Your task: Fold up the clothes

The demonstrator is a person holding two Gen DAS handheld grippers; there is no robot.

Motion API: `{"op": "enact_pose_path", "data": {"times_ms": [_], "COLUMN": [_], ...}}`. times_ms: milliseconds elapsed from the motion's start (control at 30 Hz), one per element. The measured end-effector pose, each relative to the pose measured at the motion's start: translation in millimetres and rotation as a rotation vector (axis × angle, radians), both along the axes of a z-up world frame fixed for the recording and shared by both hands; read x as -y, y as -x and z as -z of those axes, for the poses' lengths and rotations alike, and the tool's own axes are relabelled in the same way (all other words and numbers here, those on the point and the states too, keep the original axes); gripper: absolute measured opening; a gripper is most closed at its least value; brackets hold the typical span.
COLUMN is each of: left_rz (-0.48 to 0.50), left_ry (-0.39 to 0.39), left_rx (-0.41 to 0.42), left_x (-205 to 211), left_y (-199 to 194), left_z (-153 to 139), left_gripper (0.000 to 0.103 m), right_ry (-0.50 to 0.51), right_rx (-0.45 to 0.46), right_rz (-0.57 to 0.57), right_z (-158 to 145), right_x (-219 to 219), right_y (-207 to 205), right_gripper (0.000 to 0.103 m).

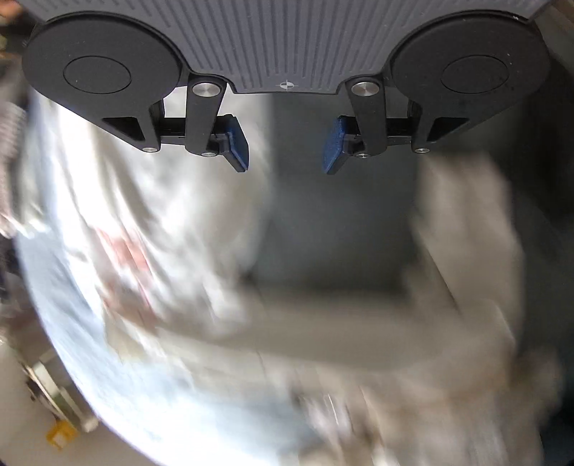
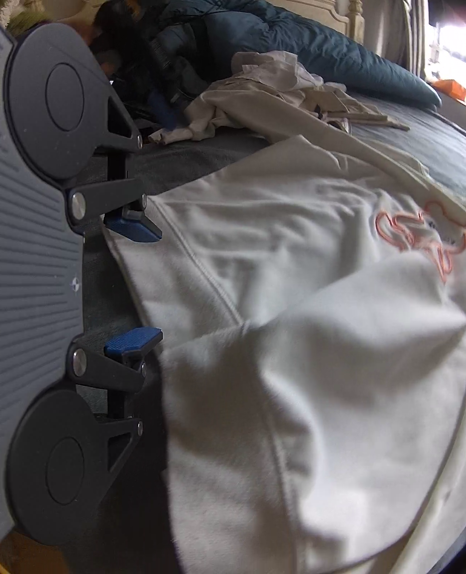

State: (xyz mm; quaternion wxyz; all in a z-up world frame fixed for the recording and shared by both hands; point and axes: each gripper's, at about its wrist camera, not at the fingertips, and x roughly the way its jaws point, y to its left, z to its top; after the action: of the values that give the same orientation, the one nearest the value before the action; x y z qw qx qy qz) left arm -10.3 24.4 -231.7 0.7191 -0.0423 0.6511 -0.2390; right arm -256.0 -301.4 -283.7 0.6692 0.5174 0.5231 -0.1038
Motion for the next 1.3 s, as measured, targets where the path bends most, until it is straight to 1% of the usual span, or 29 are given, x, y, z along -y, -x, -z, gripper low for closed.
{"op": "enact_pose_path", "data": {"times_ms": [67, 133, 167, 200, 267, 333, 433, 500, 567, 633, 700, 767, 800, 867, 900, 967, 1000, 1033, 1067, 1100, 1133, 1167, 1300], "left_rz": [0.003, 0.013, 0.01, -0.005, -0.05, -0.085, -0.128, -0.14, -0.143, -0.123, -0.103, -0.084, -0.077, -0.055, -0.037, 0.002, 0.019, 0.035, 0.048, 0.06, 0.071, 0.083, 0.119], "left_ry": [0.002, 0.001, -0.018, -0.033, -0.021, -0.027, -0.037, -0.021, -0.013, -0.024, -0.031, -0.04, -0.042, -0.056, -0.067, -0.091, -0.102, -0.113, -0.123, -0.13, -0.138, -0.145, -0.181], "left_rx": [-0.092, -0.129, -0.144, -0.156, -0.198, -0.221, -0.221, -0.221, -0.216, -0.203, -0.209, -0.216, -0.219, -0.214, -0.204, -0.18, -0.17, -0.16, -0.153, -0.148, -0.145, -0.141, -0.127], "left_x": [3, 5, 7, 7, 5, 5, 5, 7, 9, 15, 17, 21, 21, 26, 30, 40, 45, 50, 55, 60, 64, 69, 86], "left_y": [20, 35, 40, 44, 52, 57, 62, 63, 64, 65, 59, 56, 52, 50, 51, 53, 54, 55, 55, 55, 55, 55, 53], "left_z": [25, 41, 47, 52, 60, 67, 73, 74, 74, 74, 75, 77, 77, 79, 79, 79, 79, 80, 80, 81, 82, 83, 87], "left_gripper": [0.045, 0.045, 0.045, 0.045, 0.045, 0.043, 0.033, 0.014, 0.008, 0.007, 0.007, 0.009, 0.01, 0.011, 0.012, 0.013, 0.015, 0.016, 0.018, 0.021, 0.022, 0.024, 0.025], "right_ry": [0.007, 0.012, 0.014, 0.017, 0.031, 0.058, 0.072, 0.067, 0.09, 0.168, 0.28, 0.424, 0.494, 0.632, 0.686, 0.782, 0.805, 0.816, 0.81, 0.804, 0.802, 0.814, 0.946], "right_rx": [-0.016, -0.022, -0.024, -0.025, -0.03, -0.04, -0.037, -0.026, -0.018, -0.01, -0.01, -0.039, -0.061, -0.097, -0.113, -0.181, -0.222, -0.26, -0.277, -0.272, -0.264, -0.248, -0.122], "right_rz": [0.031, 0.062, 0.076, 0.088, 0.108, 0.139, 0.234, 0.32, 0.397, 0.446, 0.464, 0.417, 0.365, 0.22, 0.135, -0.044, -0.115, -0.174, -0.204, -0.21, -0.208, -0.204, -0.185], "right_z": [1, 1, 2, 2, 3, 3, 3, 3, -1, -11, -23, -33, -35, -35, -31, -16, -5, 6, 16, 17, 14, 6, -56], "right_x": [5, 12, 14, 17, 21, 26, 36, 42, 48, 58, 70, 85, 93, 104, 106, 109, 111, 113, 116, 119, 123, 126, 139], "right_y": [11, 22, 27, 31, 38, 46, 63, 79, 97, 114, 126, 128, 124, 108, 98, 77, 69, 64, 62, 62, 61, 58, 33], "right_gripper": [0.057, 0.057, 0.057, 0.057, 0.057, 0.057, 0.057, 0.056, 0.056, 0.056, 0.056, 0.056, 0.056, 0.057, 0.059, 0.06, 0.06, 0.058, 0.049, 0.041, 0.019, 0.011, 0.01]}}
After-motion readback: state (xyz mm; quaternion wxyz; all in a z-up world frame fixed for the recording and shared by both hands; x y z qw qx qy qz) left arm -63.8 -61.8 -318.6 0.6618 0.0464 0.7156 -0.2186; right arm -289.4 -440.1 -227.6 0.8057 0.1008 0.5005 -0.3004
